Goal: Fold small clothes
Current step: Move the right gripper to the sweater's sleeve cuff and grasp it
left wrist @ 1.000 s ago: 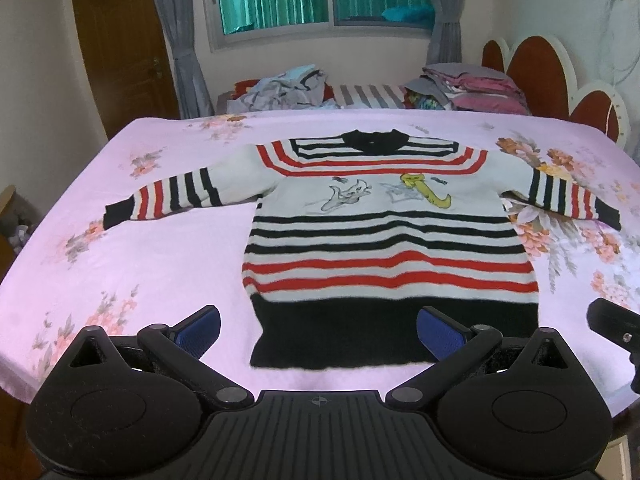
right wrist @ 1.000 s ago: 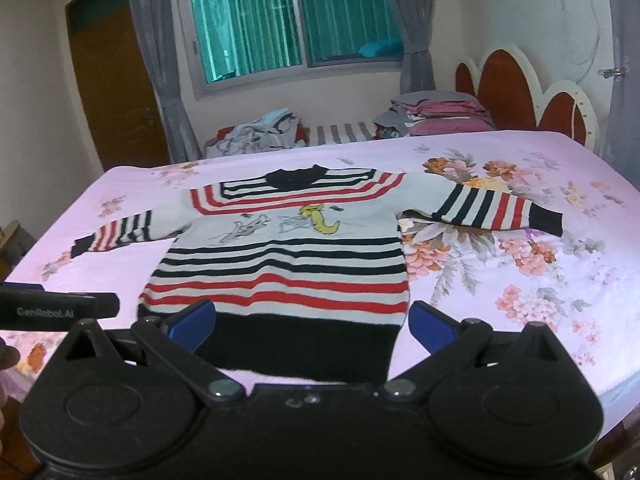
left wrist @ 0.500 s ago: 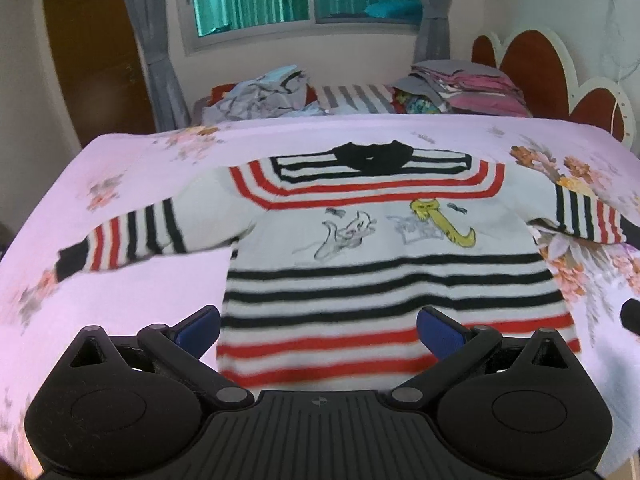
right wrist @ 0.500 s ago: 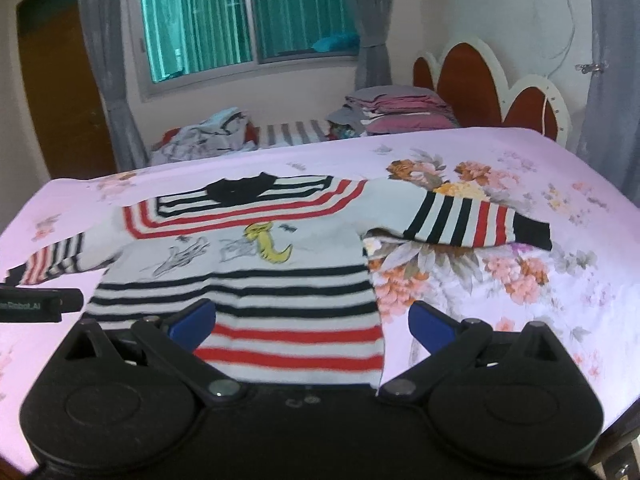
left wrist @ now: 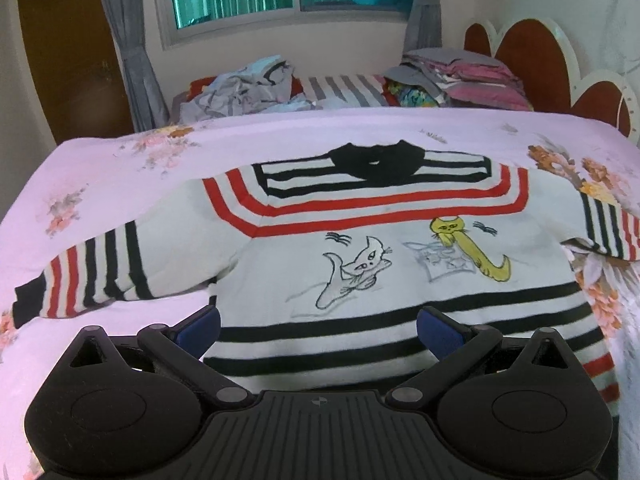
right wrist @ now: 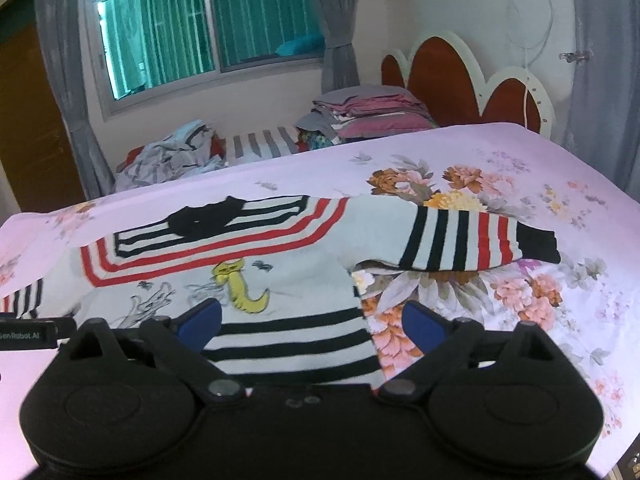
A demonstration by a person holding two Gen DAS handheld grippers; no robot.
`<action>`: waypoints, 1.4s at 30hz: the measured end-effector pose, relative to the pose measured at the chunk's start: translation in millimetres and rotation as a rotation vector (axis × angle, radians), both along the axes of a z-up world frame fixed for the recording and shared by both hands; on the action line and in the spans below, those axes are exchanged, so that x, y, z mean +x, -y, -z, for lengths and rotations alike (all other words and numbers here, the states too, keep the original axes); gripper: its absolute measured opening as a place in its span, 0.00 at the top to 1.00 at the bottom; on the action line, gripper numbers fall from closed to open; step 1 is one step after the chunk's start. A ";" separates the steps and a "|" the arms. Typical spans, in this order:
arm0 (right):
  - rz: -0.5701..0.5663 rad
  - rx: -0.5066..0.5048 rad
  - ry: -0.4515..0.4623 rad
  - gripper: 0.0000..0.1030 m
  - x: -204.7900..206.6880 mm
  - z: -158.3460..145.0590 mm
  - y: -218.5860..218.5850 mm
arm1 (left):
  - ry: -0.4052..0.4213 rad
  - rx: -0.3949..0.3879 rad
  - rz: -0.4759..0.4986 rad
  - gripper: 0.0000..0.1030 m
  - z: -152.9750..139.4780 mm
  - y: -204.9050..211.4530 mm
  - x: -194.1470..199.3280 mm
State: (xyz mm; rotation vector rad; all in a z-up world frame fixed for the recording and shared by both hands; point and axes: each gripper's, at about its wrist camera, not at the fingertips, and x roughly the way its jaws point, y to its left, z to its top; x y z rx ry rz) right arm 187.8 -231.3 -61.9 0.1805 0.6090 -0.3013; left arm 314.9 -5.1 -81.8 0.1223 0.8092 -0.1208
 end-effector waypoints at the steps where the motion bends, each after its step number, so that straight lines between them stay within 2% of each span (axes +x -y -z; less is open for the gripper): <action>1: 0.003 0.007 0.002 0.12 3.9 1.3 6.3 | -0.007 -0.003 -0.001 0.00 2.4 1.6 3.7; 7: 0.052 0.010 -0.002 0.15 25.0 11.8 51.6 | -0.027 0.003 -0.024 0.00 17.1 19.2 29.6; 12: 0.095 0.055 -0.042 0.26 45.6 29.8 104.6 | -0.020 -0.006 -0.041 0.00 30.7 40.5 49.1; 22: 0.226 0.091 -0.140 0.26 70.4 73.6 210.1 | -0.068 0.040 -0.088 0.00 57.2 89.4 92.6; 27: 0.300 0.147 -0.177 0.27 74.1 95.7 257.0 | -0.089 0.060 -0.103 0.00 64.8 110.9 107.5; 33: 0.345 0.234 -0.171 0.27 80.7 110.0 289.5 | -0.111 0.064 -0.121 0.00 68.8 124.5 120.1; 39: 0.359 0.204 -0.147 0.27 98.4 112.6 300.6 | -0.108 0.063 -0.135 0.00 68.0 127.2 124.8; 42: 0.371 0.179 -0.137 0.33 105.7 112.7 303.4 | -0.111 0.066 -0.134 0.00 68.1 127.4 126.1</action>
